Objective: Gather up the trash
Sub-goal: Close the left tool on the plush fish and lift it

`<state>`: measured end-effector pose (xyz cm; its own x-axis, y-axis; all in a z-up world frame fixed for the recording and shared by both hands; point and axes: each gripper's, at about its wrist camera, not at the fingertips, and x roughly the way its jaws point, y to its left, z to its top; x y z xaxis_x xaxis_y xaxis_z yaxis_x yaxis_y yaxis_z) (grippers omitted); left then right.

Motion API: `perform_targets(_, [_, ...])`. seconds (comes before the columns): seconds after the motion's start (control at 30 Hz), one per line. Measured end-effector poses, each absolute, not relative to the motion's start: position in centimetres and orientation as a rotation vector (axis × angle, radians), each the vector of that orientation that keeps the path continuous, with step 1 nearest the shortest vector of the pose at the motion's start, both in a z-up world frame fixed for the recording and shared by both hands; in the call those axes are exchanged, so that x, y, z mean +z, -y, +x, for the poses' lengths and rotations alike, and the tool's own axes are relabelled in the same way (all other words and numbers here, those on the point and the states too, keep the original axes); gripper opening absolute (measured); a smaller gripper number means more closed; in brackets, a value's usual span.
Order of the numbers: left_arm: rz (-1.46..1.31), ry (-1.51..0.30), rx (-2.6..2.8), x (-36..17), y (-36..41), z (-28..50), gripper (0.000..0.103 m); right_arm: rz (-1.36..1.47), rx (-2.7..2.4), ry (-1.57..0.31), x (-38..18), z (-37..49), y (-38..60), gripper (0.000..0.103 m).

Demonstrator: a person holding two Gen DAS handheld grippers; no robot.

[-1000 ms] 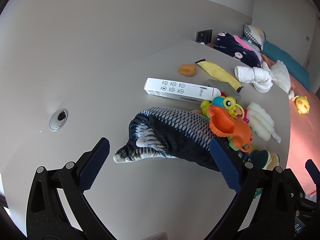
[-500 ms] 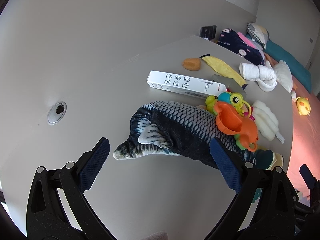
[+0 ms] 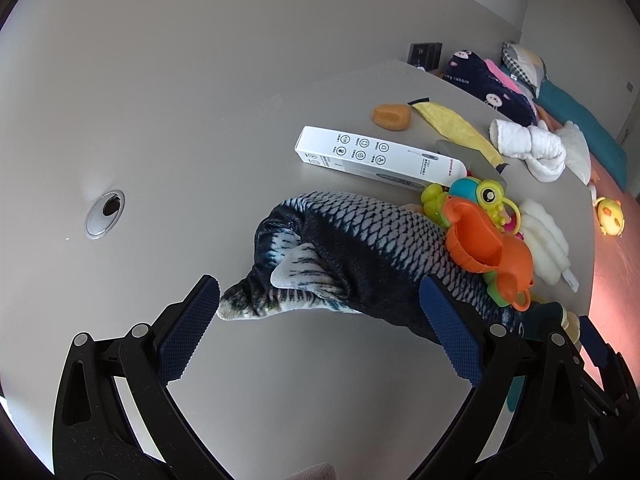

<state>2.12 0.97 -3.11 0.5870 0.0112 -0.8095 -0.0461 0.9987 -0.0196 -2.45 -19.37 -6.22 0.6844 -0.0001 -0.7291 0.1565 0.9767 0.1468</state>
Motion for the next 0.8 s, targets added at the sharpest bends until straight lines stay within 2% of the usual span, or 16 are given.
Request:
perform_targets(0.13, [-0.041, -0.952, 0.035, -3.6, -0.7, 2.7, 0.097, 0.208, -0.091, -0.85, -7.4, -1.9, 19.5, 0.05])
perform_targets(0.53, [-0.204, -0.973, -0.014, -5.0, -2.0, 4.7, 0.095, 0.172, -0.082, -0.834, -7.6, -2.0, 19.0, 0.049])
perform_targets(0.6, [-0.253, -0.969, -0.049, -5.2, -2.5, 4.8, 0.087, 0.178, -0.075, -0.834, -7.6, -2.0, 19.0, 0.049])
perform_targets(0.8, [-0.327, -0.945, -0.075, -5.5, -3.8, 4.7, 0.052, 0.189, -0.048, -0.831, -7.5, -2.2, 18.9, 0.048])
